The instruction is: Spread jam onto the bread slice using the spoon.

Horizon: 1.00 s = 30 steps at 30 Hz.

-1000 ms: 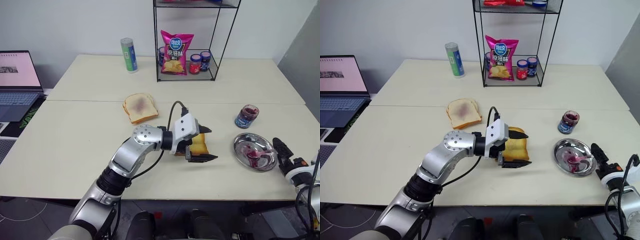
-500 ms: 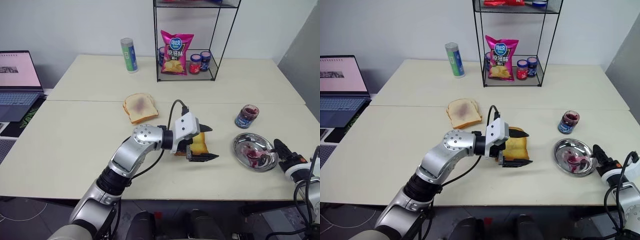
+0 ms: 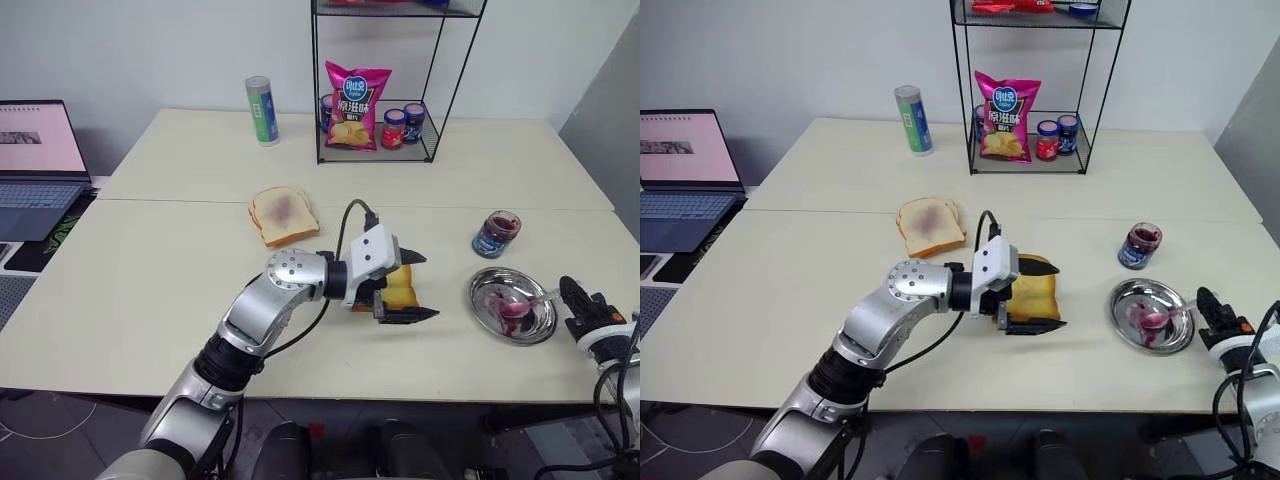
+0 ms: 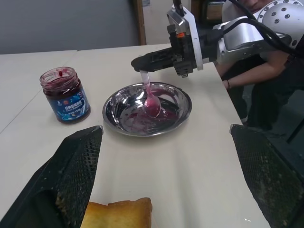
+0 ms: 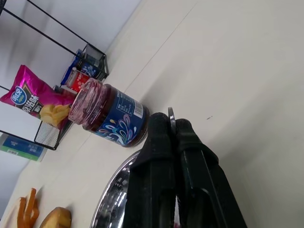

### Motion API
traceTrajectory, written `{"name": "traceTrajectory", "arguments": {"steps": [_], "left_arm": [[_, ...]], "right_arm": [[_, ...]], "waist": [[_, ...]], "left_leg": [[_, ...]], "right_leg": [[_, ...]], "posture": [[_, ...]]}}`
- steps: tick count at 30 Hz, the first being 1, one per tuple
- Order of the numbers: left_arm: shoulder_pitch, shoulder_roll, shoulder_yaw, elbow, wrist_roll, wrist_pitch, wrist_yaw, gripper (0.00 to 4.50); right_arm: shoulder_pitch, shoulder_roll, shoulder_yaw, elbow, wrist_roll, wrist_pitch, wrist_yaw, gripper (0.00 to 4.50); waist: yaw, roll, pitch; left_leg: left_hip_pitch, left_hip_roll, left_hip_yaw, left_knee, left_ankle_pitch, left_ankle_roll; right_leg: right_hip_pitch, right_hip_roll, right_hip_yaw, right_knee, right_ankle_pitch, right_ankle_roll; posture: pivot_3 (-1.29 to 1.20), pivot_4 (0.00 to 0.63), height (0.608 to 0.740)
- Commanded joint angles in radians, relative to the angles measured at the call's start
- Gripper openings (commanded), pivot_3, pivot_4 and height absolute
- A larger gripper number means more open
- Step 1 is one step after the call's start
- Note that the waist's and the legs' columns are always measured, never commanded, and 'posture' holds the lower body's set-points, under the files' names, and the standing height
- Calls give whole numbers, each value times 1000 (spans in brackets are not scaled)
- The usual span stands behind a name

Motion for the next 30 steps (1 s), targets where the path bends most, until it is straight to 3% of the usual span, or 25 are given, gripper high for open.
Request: {"name": "traceTrajectory", "arguments": {"steps": [1,6,12,18,30], "left_arm": [[-16,-4,37,5,-10,-23,6,4500],[-52,-43,92,71,-19,-25,54,4500],[-113,-122,120,162,0,-74,115,4500],[-146,-150,125,215,6,-108,120,4500],[-138,-125,128,184,4,-98,119,4500]], "right_arm": [[-12,-18,-39,-143,85,9,-68,10],[-104,-60,-19,-285,131,-14,-190,10],[-277,-127,85,-277,-42,-76,-240,10],[-425,-153,231,-108,-303,-194,-160,10],[-525,-128,333,144,-555,-357,-4,10]], "waist": [[0,0,0],[-8,4,1],[-3,4,1],[-2,4,1],[-4,4,1]], "left_leg": [[0,0,0,0,0,0],[0,0,1,0,0,0],[0,-1,0,0,0,0],[-2,-1,1,0,0,1],[-1,-1,2,0,0,1]], "right_leg": [[0,0,0,0,0,0],[-1,0,1,1,0,1],[0,0,1,0,1,2],[-1,0,1,-2,1,2],[-1,0,1,-1,1,2]], "posture": [[0,150,740],[0,150,740],[0,150,740],[0,150,740],[0,150,740]]}}
